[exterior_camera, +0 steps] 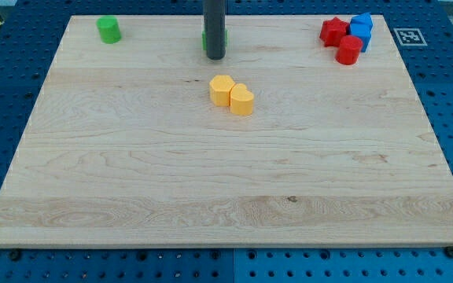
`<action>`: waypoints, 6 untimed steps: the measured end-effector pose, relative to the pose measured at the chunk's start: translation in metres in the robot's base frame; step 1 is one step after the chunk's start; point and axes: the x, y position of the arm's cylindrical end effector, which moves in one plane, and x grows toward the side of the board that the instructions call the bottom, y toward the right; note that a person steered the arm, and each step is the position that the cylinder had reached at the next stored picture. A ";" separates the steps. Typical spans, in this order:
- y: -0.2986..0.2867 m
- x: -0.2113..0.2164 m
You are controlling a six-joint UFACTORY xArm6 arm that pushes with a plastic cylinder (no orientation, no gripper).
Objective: Slide the green star to the top center
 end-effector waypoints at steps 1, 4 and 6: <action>0.008 0.000; -0.002 0.000; -0.005 -0.011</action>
